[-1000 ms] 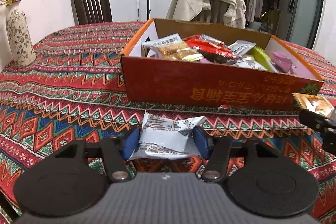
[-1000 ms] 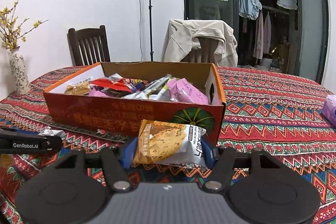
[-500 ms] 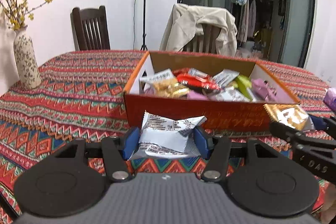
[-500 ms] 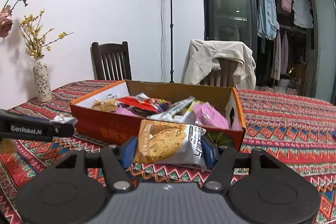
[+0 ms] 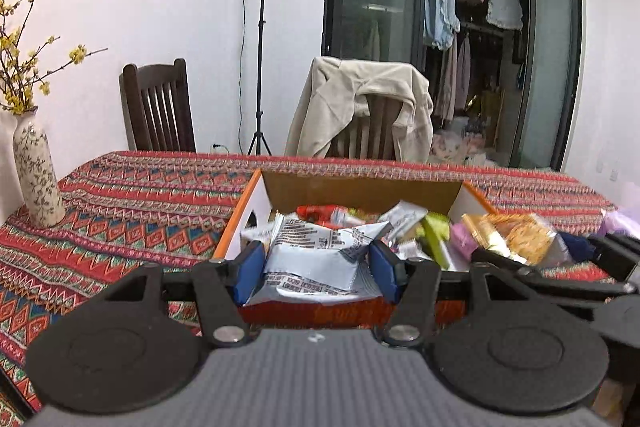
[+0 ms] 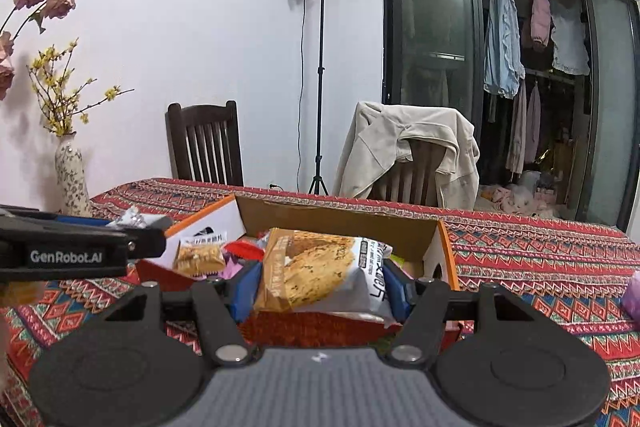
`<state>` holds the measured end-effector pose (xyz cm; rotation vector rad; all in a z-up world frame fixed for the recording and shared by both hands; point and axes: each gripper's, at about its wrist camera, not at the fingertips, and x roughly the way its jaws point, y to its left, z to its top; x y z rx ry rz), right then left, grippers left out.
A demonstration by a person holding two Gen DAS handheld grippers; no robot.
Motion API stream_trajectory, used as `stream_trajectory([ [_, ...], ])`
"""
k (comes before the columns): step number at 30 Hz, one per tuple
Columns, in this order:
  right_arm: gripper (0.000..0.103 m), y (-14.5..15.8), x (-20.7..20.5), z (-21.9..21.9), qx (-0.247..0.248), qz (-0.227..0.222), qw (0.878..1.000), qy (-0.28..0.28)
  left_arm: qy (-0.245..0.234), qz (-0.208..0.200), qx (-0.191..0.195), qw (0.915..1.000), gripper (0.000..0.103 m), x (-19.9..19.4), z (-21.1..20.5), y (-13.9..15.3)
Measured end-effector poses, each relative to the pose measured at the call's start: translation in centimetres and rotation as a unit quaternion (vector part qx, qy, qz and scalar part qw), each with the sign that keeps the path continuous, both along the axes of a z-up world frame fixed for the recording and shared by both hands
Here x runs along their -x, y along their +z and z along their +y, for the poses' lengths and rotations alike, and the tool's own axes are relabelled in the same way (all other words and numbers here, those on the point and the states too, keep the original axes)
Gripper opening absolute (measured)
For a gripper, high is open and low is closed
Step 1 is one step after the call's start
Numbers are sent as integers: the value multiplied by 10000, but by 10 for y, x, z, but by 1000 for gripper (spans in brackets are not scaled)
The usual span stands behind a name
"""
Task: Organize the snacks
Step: 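Carry both held packets into the box and open both grippers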
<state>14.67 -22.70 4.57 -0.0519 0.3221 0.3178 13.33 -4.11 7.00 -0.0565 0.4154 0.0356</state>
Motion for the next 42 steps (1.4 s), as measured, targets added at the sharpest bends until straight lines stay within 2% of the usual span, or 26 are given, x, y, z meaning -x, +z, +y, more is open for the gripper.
stream_trajectory([
  [19,63,12,-66,21,-101,99,9991,-397,196,-238,307,9991,59,-61,3,17],
  [24,63,2,-85,22,-136,153,9983,-539,254,-178,336,9990,59,-81,10,6],
  [27,63,-12,-84,13,-308,-13,9981,-537,240,-232,302,9990,59,-85,17,-8],
  [33,63,-29,-94,8,-416,89,9978,-510,190,-103,298,9993,60,-100,22,-30],
  [35,63,-34,-97,11,-340,120,9981,-506,129,-128,310,9994,65,-100,23,-33],
  [36,65,-36,-98,12,-285,133,9982,-510,60,-161,263,9995,74,-99,22,-34],
  [37,68,-37,-100,14,-240,124,9983,-516,60,-195,253,9995,89,-97,21,-35],
  [38,80,-38,-99,15,-192,100,9984,-528,113,-231,273,9993,98,-94,21,-35],
  [39,93,-39,-98,15,-163,99,9982,-563,179,-346,316,9987,103,-91,22,-34],
  [41,103,-37,-96,9,-244,99,9977,-624,276,-481,383,9977,103,-86,27,-32],
  [42,103,-36,-94,7,-301,85,9974,-649,306,-467,437,9975,103,-85,29,-32],
])
